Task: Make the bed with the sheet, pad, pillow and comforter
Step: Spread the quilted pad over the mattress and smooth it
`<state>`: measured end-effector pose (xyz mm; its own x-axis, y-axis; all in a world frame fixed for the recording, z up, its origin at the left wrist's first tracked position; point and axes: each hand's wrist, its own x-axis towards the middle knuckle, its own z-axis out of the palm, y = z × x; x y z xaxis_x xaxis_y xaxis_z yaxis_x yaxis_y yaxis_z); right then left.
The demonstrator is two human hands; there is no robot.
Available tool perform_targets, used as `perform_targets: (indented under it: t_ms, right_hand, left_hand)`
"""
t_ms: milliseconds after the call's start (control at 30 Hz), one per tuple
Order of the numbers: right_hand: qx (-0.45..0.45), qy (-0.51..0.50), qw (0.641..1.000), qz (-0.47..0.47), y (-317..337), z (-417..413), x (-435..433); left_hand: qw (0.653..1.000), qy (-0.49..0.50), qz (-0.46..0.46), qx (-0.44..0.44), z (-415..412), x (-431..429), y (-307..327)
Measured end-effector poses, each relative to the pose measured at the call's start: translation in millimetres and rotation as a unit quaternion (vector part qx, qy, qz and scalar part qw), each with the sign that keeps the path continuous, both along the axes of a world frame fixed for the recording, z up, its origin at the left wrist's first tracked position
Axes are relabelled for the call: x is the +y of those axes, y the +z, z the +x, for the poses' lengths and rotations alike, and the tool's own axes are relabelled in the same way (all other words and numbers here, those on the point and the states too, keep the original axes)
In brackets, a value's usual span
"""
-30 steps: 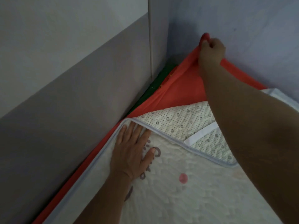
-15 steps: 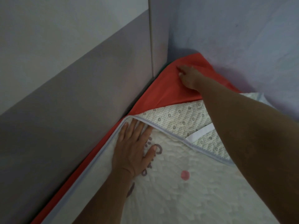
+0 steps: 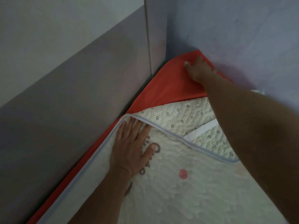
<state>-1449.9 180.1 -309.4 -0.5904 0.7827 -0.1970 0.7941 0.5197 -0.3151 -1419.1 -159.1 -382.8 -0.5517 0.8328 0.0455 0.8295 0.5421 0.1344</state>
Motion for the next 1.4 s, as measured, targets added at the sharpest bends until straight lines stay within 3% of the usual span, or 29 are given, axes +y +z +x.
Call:
perform_targets:
  t_ms: [200, 600, 867, 1167, 1267, 1400]
  right_hand:
    - [-0.009, 0.010, 0.994, -0.105, -15, -26, 15]
    - [-0.009, 0.060, 0.992, -0.107, -29, -35, 28]
    - [-0.034, 0.062, 0.997, 0.018, -39, -28, 20]
    - [0.056, 0.119, 0.983, 0.128, -38, -2, -15]
    - [0.074, 0.147, 0.979, 0.122, -33, 11, -32]
    - [0.095, 0.176, 0.979, 0.040, -16, 42, -67]
  left_hand:
    - [1.000, -0.003, 0.013, -0.008, -2, 0, -3]
    - [1.000, -0.010, 0.021, -0.011, -1, -1, -5]
    - [1.000, -0.003, 0.001, 0.001, -1, -1, -7]
    - [1.000, -0.001, -0.005, 0.020, -1, -1, -5]
    - [1.000, -0.002, -0.004, 0.023, 0, 0, -4]
    - [1.000, -0.001, -0.007, 0.026, 0, -1, -4]
